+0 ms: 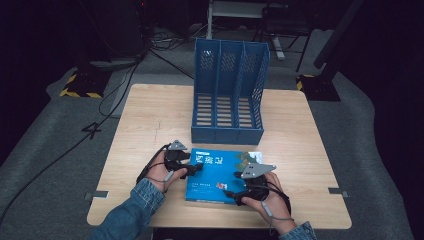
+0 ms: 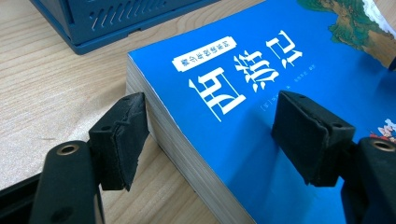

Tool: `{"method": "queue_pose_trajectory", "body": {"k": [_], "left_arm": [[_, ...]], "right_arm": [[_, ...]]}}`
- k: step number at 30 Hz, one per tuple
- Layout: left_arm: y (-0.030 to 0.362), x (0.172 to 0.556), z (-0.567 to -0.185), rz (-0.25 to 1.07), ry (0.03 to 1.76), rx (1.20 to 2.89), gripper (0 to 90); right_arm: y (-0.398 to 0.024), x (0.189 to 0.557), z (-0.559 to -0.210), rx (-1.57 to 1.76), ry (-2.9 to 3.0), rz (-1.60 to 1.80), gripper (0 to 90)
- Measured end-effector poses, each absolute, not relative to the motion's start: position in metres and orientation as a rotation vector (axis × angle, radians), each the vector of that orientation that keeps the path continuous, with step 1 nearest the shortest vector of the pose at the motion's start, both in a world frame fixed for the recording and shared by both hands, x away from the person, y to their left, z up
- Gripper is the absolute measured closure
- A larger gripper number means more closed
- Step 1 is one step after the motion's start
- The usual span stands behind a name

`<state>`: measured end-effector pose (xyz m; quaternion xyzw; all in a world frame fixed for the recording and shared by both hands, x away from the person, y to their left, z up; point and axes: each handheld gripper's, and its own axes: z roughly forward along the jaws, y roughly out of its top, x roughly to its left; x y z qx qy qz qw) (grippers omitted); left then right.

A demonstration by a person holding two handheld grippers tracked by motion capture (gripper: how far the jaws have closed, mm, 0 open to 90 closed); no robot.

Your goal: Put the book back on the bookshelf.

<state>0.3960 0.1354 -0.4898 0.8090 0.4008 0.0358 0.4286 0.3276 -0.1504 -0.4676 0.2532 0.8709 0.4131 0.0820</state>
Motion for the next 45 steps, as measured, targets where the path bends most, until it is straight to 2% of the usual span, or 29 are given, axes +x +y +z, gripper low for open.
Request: {"method": "queue_pose_trajectory", "body": {"k": [3,5,10,15,18,26,30,34,39,41,45], "left_arm": [[0.135,0.395,-0.49,0.099,0.996,2.019,27.1],[0.136,0.395,-0.49,0.107,0.986,2.021,27.1],[0.136,0.393,-0.49,0.11,0.987,2.022,27.9],[0.137,0.392,-0.491,0.083,1.015,2.007,28.5],[0.139,0.392,-0.493,0.015,1.06,1.982,28.6],[0.138,0.39,-0.492,0.031,1.052,1.991,29.3],[0.139,0.388,-0.486,0.092,0.984,2.023,37.5],[0.139,0.386,-0.481,0.133,0.933,2.036,41.7],[0.144,0.381,-0.471,0.084,0.903,1.997,54.6],[0.144,0.378,-0.469,0.075,0.869,2.039,61.8],[0.144,0.374,-0.464,0.052,0.828,2.121,65.0]], "right_arm": [[-0.145,0.325,-0.472,0.732,2.616,1.221,22.1],[-0.135,0.322,-0.477,0.682,2.609,1.197,16.0],[-0.128,0.319,-0.479,0.633,2.597,1.143,13.3],[-0.125,0.315,-0.482,0.613,2.581,1.121,11.9],[-0.124,0.313,-0.483,0.59,2.566,1.107,11.3],[-0.124,0.313,-0.484,0.597,2.56,1.12,10.5],[-0.124,0.313,-0.485,0.599,2.559,1.124,10.4],[-0.123,0.313,-0.485,0.596,2.555,1.122,10.2],[-0.123,0.313,-0.485,0.592,2.555,1.124,10.1],[-0.123,0.313,-0.485,0.59,2.555,1.124,10.1],[-0.123,0.312,-0.486,0.581,2.551,1.118,9.9]]}}
